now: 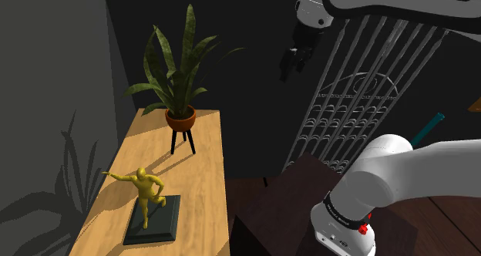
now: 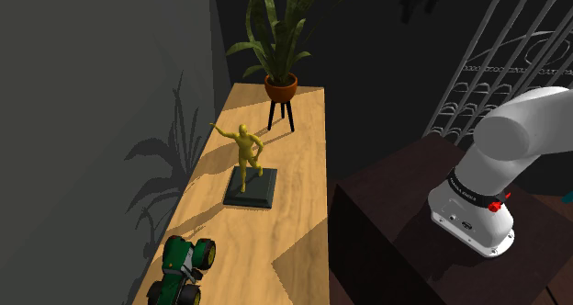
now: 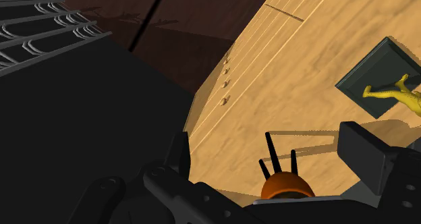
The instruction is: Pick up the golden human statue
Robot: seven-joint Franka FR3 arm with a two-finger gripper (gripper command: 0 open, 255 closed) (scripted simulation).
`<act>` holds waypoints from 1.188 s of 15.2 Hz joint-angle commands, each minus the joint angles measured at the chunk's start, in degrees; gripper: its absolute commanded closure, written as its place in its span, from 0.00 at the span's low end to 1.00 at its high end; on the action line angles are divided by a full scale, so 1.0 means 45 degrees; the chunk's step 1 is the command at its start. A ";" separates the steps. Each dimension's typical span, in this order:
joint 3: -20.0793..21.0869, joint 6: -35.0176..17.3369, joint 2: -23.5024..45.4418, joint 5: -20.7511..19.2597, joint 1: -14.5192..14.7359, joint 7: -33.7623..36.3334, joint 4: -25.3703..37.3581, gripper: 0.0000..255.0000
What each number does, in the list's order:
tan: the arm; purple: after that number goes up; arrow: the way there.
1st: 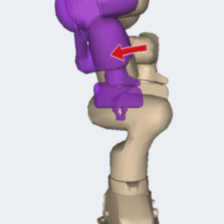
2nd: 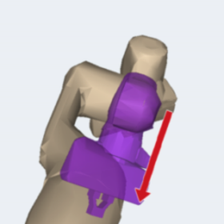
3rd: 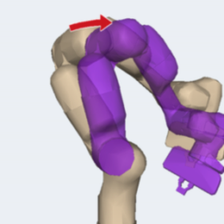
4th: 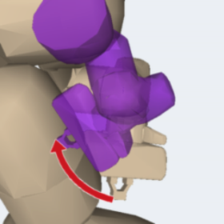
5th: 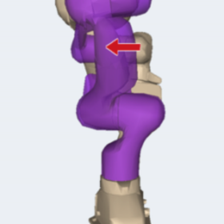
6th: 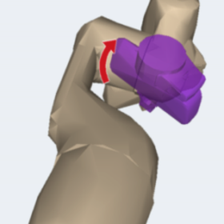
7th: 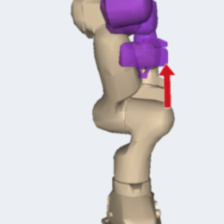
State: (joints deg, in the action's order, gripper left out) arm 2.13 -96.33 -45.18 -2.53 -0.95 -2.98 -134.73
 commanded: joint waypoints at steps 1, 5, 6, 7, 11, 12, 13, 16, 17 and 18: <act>0.0000 0.0000 0.0000 0.0000 0.0000 0.0000 0.0000 0.00; 0.0839 -0.1124 0.0559 0.0578 0.0303 0.1006 -0.0584 0.00; 0.1051 -0.1415 0.0742 0.0712 0.0379 0.1255 -0.0692 0.00; 0.1264 -0.1708 0.0942 0.0842 0.0453 0.1504 -0.0784 0.00; 0.2134 -0.2905 0.1905 0.1298 0.0718 0.2493 -0.0990 0.00; 0.2353 -0.3207 0.2186 0.1390 0.0776 0.2743 -0.1000 0.00; 0.2573 -0.3509 0.2483 0.1472 0.0829 0.2993 -0.0994 0.00; 0.3244 -0.4404 0.3457 0.1645 0.0948 0.3755 -0.0876 0.00; 0.3466 -0.4698 0.3810 0.1671 0.0978 0.4017 -0.0803 0.00; 0.3691 -0.4987 0.4175 0.1682 0.1000 0.4283 -0.0714 0.00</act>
State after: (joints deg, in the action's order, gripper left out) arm 17.58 -117.38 -27.91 4.82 3.33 14.87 -138.21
